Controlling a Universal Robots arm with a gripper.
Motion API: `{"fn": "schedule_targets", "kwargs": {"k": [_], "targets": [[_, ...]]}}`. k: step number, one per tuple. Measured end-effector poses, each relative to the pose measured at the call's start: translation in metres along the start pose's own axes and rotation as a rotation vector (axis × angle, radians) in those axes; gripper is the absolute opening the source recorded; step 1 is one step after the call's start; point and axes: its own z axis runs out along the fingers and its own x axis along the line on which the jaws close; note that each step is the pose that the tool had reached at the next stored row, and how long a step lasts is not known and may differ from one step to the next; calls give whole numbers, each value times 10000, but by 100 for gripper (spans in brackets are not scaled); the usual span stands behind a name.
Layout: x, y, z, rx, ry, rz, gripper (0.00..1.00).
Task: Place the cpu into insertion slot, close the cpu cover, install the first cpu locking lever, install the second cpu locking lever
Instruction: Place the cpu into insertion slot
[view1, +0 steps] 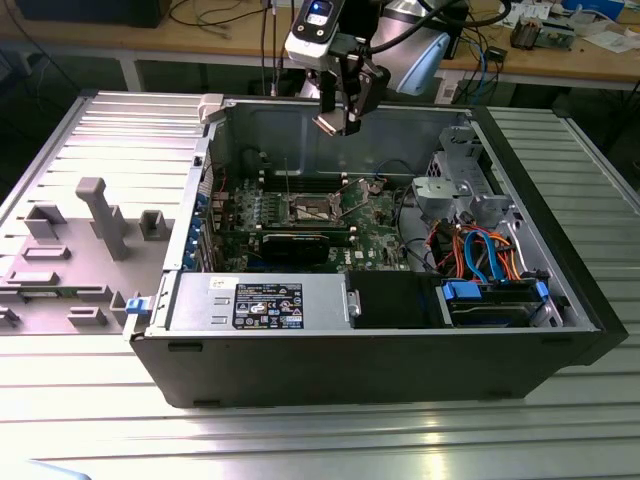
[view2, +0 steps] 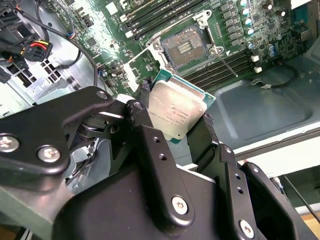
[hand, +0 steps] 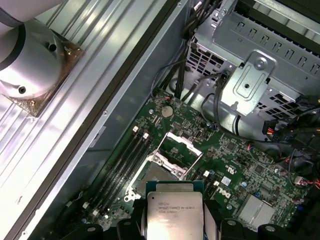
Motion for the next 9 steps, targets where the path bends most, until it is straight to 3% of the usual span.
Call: {"fn": "schedule_targets", "kwargs": {"k": [9], "targets": [[0,0,4,-20,-88,987,54]]}}
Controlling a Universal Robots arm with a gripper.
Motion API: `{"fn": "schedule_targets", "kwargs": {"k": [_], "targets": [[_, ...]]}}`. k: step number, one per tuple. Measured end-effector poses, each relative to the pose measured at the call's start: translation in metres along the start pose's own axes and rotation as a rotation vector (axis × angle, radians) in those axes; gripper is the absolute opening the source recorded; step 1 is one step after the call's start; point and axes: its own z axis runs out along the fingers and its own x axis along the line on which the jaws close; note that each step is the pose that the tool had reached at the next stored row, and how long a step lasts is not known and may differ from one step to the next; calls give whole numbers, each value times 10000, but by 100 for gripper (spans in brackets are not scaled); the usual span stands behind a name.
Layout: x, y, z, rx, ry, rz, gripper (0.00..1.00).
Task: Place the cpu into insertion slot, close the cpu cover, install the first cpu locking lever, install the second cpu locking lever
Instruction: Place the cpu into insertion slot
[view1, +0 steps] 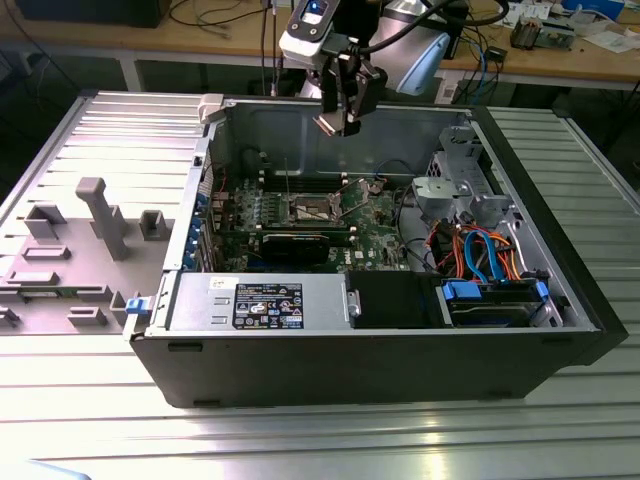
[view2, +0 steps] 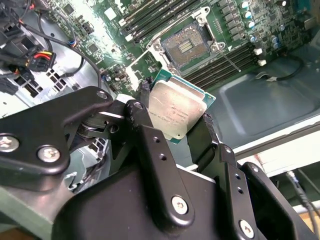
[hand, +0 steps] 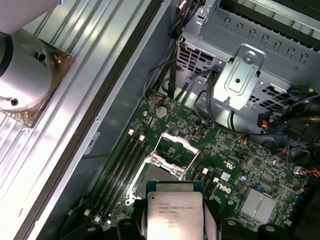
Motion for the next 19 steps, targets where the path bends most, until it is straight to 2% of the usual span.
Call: {"fn": "schedule_targets", "kwargs": {"k": [2,12,19], "targets": [[0,0,0,-1,-13,147,54],[0,0,0,-4,-19,208,54],[0,0,3,-18,-84,946,54]]}}
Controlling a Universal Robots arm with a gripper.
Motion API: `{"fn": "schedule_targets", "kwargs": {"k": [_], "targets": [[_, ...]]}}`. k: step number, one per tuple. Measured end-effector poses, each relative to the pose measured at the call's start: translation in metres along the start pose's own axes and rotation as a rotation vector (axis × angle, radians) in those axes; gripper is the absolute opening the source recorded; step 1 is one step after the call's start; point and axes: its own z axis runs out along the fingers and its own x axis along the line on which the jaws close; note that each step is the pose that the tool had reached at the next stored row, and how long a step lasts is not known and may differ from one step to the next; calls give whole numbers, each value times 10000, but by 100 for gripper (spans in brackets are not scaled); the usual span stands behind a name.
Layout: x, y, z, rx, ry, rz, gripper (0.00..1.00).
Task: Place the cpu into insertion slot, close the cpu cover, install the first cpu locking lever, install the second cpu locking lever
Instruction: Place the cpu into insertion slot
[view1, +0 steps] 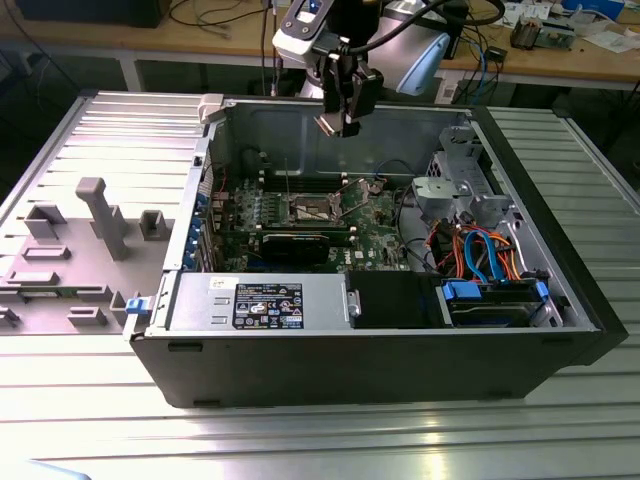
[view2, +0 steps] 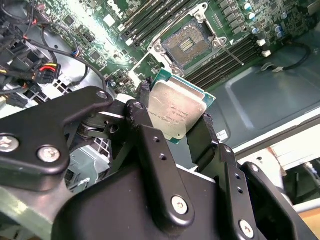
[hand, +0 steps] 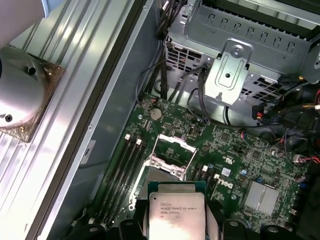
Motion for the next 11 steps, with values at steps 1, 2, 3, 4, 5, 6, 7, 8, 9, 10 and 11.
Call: {"fn": "schedule_targets", "kwargs": {"k": [1,2,3,4,5,6,7,8,9,10,11], "targets": [[0,0,0,-2,-9,96,54],[0,0,1,-4,-17,190,54],[0,0,1,-7,-32,367,54],[0,0,1,-9,-45,503,54],[0,0,1,-10,-49,554,54],[0,0,1,-10,-50,556,54],[0,0,1,-10,-50,557,54],[0,0,1,-10,-50,557,54],[0,0,1,-11,-50,557,54],[0,0,1,-10,-50,557,54],[0,0,1,-10,-50,558,54]]}}
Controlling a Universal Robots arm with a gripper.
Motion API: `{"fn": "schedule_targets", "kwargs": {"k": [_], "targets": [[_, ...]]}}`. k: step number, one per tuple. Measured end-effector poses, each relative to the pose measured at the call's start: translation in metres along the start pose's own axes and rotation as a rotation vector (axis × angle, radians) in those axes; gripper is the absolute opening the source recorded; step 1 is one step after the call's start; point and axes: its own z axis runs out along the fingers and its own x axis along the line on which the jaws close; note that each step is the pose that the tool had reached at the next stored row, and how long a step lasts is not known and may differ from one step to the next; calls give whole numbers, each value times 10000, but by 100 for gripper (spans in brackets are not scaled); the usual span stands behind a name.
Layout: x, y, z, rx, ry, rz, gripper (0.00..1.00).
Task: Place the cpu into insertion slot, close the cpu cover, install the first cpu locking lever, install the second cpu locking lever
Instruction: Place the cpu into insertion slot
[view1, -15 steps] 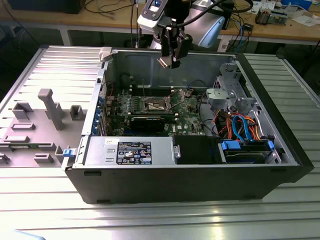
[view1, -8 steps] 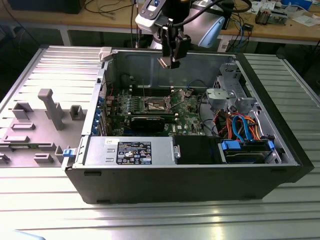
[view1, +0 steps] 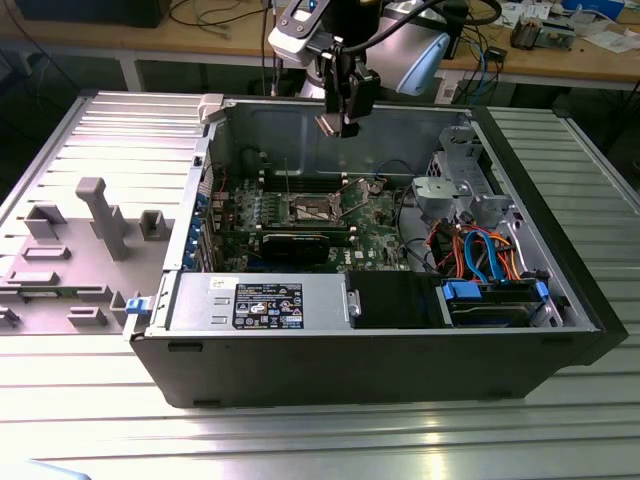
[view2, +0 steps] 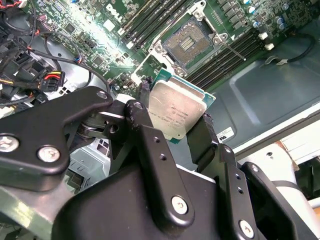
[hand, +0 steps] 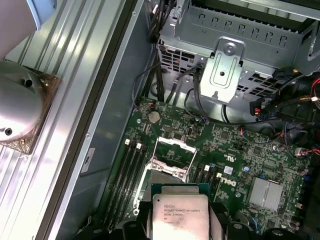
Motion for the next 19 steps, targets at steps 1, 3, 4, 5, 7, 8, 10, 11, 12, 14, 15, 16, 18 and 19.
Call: {"fn": "schedule_targets", "kwargs": {"k": [1,3,4,5,7,8,10,11,12,14,15,16,18,19], "targets": [[0,0,0,0,0,0,54],[0,0,0,0,0,0,54],[0,0,0,0,0,6,54],[0,0,1,-2,-6,68,54],[0,0,1,-3,-18,183,54],[0,0,1,-4,-28,285,54],[0,0,2,-8,-43,434,54],[0,0,3,-9,-51,531,54],[0,0,3,-11,-61,633,54],[0,0,4,-15,-86,897,54],[0,-1,6,-19,-99,1053,54],[0,0,6,-20,-109,1163,54],[0,-1,7,-25,-130,1402,54],[0,-1,7,-27,-139,1508,54]]}}
